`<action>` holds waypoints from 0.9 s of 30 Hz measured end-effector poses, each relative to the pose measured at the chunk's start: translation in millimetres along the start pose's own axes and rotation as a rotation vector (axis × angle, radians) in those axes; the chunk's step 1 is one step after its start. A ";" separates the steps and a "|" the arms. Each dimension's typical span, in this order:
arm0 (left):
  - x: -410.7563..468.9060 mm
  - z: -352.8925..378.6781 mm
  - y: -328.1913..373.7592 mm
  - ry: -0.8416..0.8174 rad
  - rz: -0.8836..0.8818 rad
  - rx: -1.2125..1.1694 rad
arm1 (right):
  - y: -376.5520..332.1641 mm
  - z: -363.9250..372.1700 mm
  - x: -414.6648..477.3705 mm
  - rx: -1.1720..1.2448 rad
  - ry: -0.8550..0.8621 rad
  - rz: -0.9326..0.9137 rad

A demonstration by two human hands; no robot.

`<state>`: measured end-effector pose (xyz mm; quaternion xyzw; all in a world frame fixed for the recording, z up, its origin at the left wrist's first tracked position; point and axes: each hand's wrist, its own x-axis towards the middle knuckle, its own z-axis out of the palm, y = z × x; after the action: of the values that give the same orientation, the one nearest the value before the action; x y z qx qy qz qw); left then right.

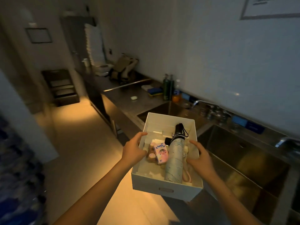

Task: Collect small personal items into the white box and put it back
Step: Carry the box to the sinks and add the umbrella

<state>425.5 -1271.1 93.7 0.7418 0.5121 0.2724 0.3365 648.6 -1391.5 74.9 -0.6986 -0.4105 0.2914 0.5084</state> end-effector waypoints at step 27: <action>111.7 -260.6 -243.4 0.199 -0.203 -0.104 | -123.4 364.9 114.3 -0.130 -0.218 -0.089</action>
<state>126.6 -1047.9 73.8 0.6371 0.6005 0.3354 0.3478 369.9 -1102.2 79.0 -0.6754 -0.5121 0.3156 0.4266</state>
